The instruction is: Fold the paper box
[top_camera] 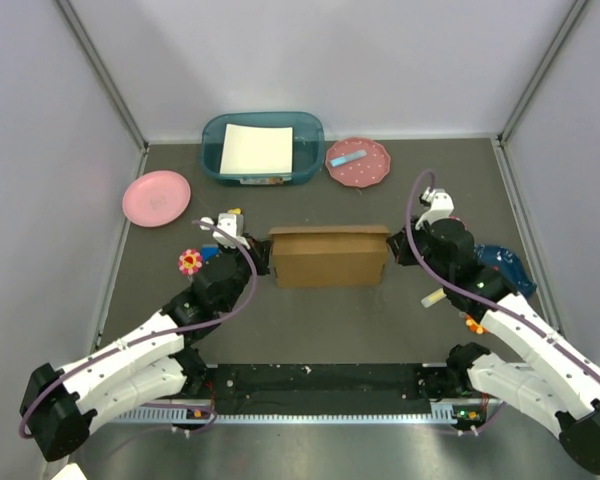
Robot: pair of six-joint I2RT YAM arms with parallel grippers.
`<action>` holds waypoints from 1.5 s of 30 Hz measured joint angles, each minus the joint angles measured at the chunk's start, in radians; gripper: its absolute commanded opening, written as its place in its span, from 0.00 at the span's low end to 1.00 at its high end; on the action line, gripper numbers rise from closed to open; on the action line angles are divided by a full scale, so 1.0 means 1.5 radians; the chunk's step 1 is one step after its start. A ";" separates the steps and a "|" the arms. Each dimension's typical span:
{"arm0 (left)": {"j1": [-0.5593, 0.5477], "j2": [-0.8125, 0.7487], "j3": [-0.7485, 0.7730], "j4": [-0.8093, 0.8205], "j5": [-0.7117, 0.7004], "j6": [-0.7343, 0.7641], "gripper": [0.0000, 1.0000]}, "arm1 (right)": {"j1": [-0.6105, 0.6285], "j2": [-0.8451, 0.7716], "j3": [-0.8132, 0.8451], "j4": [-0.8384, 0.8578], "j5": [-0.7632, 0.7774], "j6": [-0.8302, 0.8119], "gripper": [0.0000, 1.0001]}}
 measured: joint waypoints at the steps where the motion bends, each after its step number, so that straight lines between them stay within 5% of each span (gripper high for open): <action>1: 0.000 0.000 -0.007 0.009 0.001 -0.004 0.00 | 0.000 -0.003 -0.004 0.001 -0.001 0.001 0.00; 12: 0.000 -0.004 -0.055 0.083 0.002 -0.033 0.00 | 0.000 -0.026 -0.028 0.005 -0.009 0.011 0.00; 19: 0.000 -0.004 -0.063 0.095 0.000 -0.043 0.00 | 0.000 -0.031 -0.013 -0.033 -0.010 0.015 0.24; 45: -0.001 0.005 -0.034 0.050 -0.001 -0.029 0.00 | 0.000 0.036 0.073 -0.113 0.006 -0.013 0.27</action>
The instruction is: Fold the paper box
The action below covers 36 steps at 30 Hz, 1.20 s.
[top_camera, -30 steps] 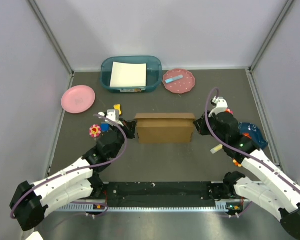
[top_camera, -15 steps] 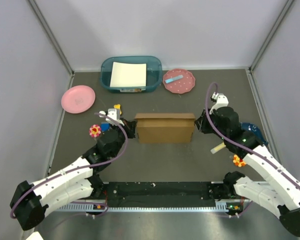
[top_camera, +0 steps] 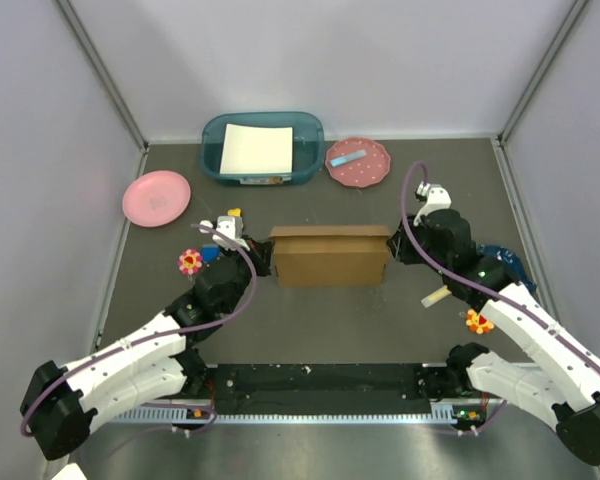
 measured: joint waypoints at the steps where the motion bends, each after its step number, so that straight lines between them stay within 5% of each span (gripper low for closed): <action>1: 0.000 0.001 0.000 0.000 0.000 0.000 0.00 | 0.000 0.000 0.000 0.002 0.001 -0.001 0.27; 8: 0.000 0.006 0.003 0.001 -0.001 0.002 0.00 | 0.000 -0.001 0.000 0.019 0.003 -0.007 0.23; 13: 0.000 0.012 0.006 0.001 0.001 0.003 0.00 | 0.000 0.000 0.000 0.030 0.002 -0.013 0.00; 34: 0.000 0.027 -0.009 0.043 -0.002 -0.003 0.00 | 0.000 -0.066 -0.128 0.162 0.011 0.023 0.00; 36: 0.000 0.027 -0.008 0.043 -0.003 -0.003 0.06 | 0.000 -0.066 -0.129 0.163 0.013 0.025 0.00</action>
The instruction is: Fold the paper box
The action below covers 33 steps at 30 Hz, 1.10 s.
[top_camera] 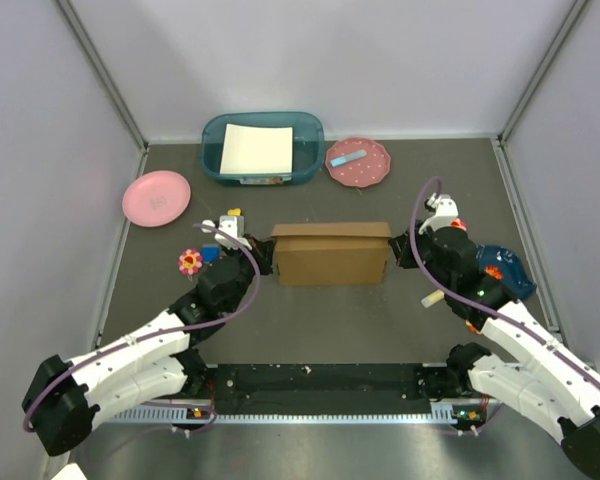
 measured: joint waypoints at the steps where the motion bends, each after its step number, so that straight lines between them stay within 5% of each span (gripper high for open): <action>1: 0.000 -0.001 0.002 -0.004 0.000 0.000 0.09 | 0.000 0.000 0.000 0.000 0.001 0.001 0.00; 9: -0.005 -0.033 0.033 -0.105 0.000 0.005 0.27 | 0.000 0.005 0.006 -0.007 0.001 0.005 0.00; 33: -0.004 -0.022 0.101 -0.218 0.005 0.027 0.29 | 0.000 0.016 0.016 -0.013 0.003 0.008 0.00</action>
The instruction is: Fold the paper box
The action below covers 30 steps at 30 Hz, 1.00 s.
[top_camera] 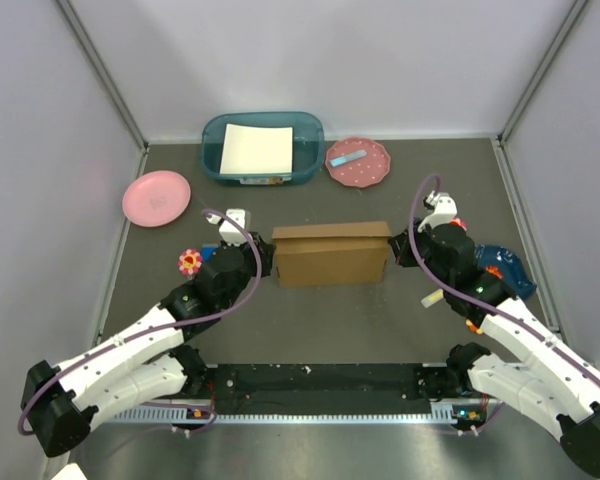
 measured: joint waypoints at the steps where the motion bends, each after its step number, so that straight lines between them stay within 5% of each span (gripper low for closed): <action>1: 0.001 0.000 0.003 -0.004 0.000 0.001 0.31 | 0.000 0.000 0.000 0.000 0.000 0.000 0.00; 8: 0.007 0.000 0.036 -0.015 0.008 0.008 0.36 | 0.000 0.000 0.000 0.000 0.002 0.000 0.00; 24: 0.018 0.014 0.042 -0.020 0.018 0.013 0.23 | 0.000 0.000 0.000 0.000 0.002 0.000 0.00; 30: 0.021 0.026 0.045 -0.019 0.028 0.015 0.04 | 0.000 0.000 0.000 0.000 -0.001 0.000 0.00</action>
